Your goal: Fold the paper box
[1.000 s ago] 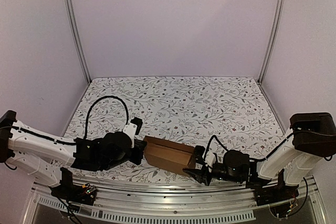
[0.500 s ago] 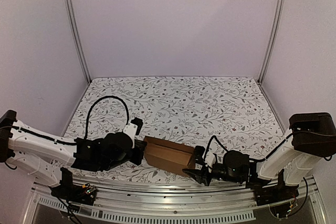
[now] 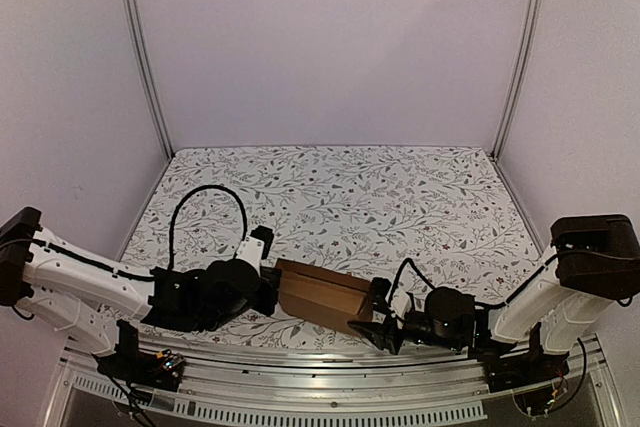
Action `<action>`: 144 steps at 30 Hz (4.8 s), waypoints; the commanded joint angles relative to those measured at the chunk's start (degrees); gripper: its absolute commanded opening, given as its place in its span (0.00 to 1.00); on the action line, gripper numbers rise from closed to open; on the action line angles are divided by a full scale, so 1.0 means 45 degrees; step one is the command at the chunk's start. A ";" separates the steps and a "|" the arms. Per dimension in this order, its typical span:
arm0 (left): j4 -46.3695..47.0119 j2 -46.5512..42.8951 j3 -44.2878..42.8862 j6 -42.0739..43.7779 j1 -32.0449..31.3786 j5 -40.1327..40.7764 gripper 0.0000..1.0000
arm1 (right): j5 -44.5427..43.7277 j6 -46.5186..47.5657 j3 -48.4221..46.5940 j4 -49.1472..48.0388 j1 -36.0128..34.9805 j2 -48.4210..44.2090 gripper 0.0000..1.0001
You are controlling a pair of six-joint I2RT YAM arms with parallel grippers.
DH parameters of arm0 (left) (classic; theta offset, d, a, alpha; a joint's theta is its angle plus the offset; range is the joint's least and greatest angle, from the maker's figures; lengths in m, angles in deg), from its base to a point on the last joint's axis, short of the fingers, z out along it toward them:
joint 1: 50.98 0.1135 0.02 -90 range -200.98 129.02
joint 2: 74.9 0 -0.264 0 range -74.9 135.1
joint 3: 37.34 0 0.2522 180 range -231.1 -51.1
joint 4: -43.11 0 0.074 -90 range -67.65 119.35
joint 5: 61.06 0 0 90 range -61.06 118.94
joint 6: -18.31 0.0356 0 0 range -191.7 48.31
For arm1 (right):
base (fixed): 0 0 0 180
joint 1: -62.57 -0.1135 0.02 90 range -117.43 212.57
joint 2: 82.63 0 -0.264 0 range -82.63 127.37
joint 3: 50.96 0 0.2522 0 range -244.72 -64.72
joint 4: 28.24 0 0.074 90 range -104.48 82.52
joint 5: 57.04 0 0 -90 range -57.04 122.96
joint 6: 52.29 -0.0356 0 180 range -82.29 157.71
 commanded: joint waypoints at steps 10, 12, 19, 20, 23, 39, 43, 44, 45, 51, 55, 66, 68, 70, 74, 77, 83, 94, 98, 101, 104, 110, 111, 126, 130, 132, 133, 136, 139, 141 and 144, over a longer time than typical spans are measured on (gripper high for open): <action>-0.1656 0.1092 0.0744 -0.0504 -0.0652 -0.0972 0.00 | -0.1535 -0.0371 -0.0004 -0.1212 -0.0020 0.0196 0.34; -0.1643 0.1224 0.0736 -0.0580 -0.0748 -0.0938 0.00 | -0.1709 -0.0395 0.0086 -0.1463 -0.0028 0.0330 0.36; -0.1828 0.1616 0.0510 -0.0625 -0.1029 -0.0680 0.00 | -0.2271 -0.0529 0.0424 -0.2094 -0.0017 0.0712 0.53; -0.1828 0.1629 0.0482 -0.0635 -0.1066 -0.0667 0.00 | -0.2332 -0.0549 0.0497 -0.2242 -0.0019 0.0746 0.55; -0.1828 0.1740 0.0392 -0.0691 -0.1136 -0.0628 0.00 | -0.2529 -0.0572 0.0760 -0.2662 -0.0021 0.0798 0.64; -0.3983 0.3434 -0.1584 -0.1415 -0.1539 0.0163 0.00 | -0.2455 -0.0703 0.1235 0.2285 -0.0019 -0.3203 0.84; -0.4286 0.3720 -0.1955 -0.1590 -0.1564 0.0183 0.00 | -0.2476 -0.0871 0.0663 0.6679 -0.0025 -0.5929 0.99; -0.4348 0.3760 -0.2043 -0.1619 -0.1563 0.0183 0.00 | -0.2570 -0.0912 0.0598 0.7480 -0.0025 -0.6479 0.99; -0.4404 0.3814 -0.2168 -0.1630 -0.1563 0.0190 0.00 | -0.2653 -0.0950 0.0497 0.8408 -0.0028 -0.7382 0.99; -0.4884 0.4087 -0.2816 -0.1546 -0.1594 0.0244 0.00 | -0.2987 -0.1284 -0.0840 1.3696 -0.0020 -1.0938 0.99; -0.4998 0.4144 -0.3019 -0.1524 -0.1618 0.0222 0.00 | -0.3366 -0.2105 -0.1673 1.6429 -0.0007 -1.2165 0.99; -0.5187 0.4031 -0.3245 -0.1827 -0.1664 -0.0143 0.00 | -0.2717 -0.4182 -0.4531 2.1009 0.0019 -1.1126 0.93; -0.5240 0.4031 -0.3319 -0.1845 -0.1689 -0.0165 0.00 | -0.2907 -0.4281 -0.5092 2.1549 0.0017 -1.0381 0.83; -0.5343 0.4024 -0.3393 -0.1856 -0.1705 -0.0151 0.00 | -0.3142 -0.4394 -0.5649 2.2024 0.0009 -0.9480 0.73; -0.5502 0.3998 -0.3468 -0.1941 -0.1758 -0.0168 0.00 | -0.3060 -0.4262 -0.6444 2.2337 0.0026 -0.7953 0.60; -0.5563 0.3948 -0.3453 -0.2029 -0.1817 -0.0135 0.00 | -0.3155 -0.4072 -0.6809 2.2383 0.0015 -0.7267 0.56; -0.5674 0.3939 -0.3473 -0.2093 -0.1876 -0.0018 0.00 | -0.2818 -0.3743 -0.7223 2.2330 0.0011 -0.6519 0.47; -0.5869 0.4021 -0.3678 -0.2031 -0.1874 0.0161 0.00 | -0.2844 -0.4102 -0.7057 2.2436 0.0013 -0.6182 0.27; -0.5896 0.4027 -0.3704 -0.2048 -0.1875 0.0183 0.00 | -0.2716 -0.4146 -0.7094 2.2159 0.0015 -0.5976 0.22; -0.5901 0.4022 -0.3741 -0.2056 -0.1881 0.0183 0.00 | -0.2677 -0.4136 -0.7171 2.2079 0.0023 -0.5737 0.18; -0.5930 0.4021 -0.3739 -0.2094 -0.1891 0.0202 0.00 | -0.2676 -0.4126 -0.7227 2.2042 0.0013 -0.5556 0.13; -0.5948 0.4008 -0.3790 -0.2144 -0.1900 0.0220 0.00 | -0.2670 -0.4193 -0.7347 2.1969 0.0018 -0.5471 0.00; -0.5964 0.4003 -0.3796 -0.2174 -0.1910 0.0248 0.00 | -0.2634 -0.4293 -0.7366 2.1916 0.0024 -0.5505 0.00; -0.7828 0.5085 -0.5404 -0.2932 -0.2533 0.1442 0.00 | -0.1895 -0.7507 -0.7552 2.0468 0.0009 -0.5229 0.00; -0.7838 0.5282 -0.5484 -0.2998 -0.2655 0.1462 0.00 | -0.1601 -0.7948 -0.7779 2.0474 0.0019 -0.5208 0.00; -0.7859 0.5407 -0.5530 -0.3006 -0.2682 0.1500 0.00 | -0.1455 -0.8008 -0.7976 2.0617 0.0009 -0.5244 0.00; -0.7875 0.5453 -0.5562 -0.3007 -0.2704 0.1509 0.00 | -0.1395 -0.8017 -0.8094 2.0741 0.0018 -0.5255 0.00; -0.7988 0.5639 -0.5675 -0.3036 -0.2745 0.1582 0.00 | -0.1263 -0.8084 -0.8362 2.1110 0.0014 -0.5314 0.00; -0.8258 0.5833 -0.5877 -0.3112 -0.2785 0.1714 0.00 | -0.1059 -0.8304 -0.8407 2.1150 0.0070 -0.5344 0.00; -0.8409 0.5939 -0.6063 -0.3142 -0.2808 0.1814 0.00 | -0.0839 -0.8575 -0.8380 2.1132 0.0181 -0.5354 0.00; -0.8508 0.6152 -0.6276 -0.3154 -0.2814 0.1881 0.00 | -0.0451 -0.9071 -0.8295 2.1017 0.0365 -0.5297 0.00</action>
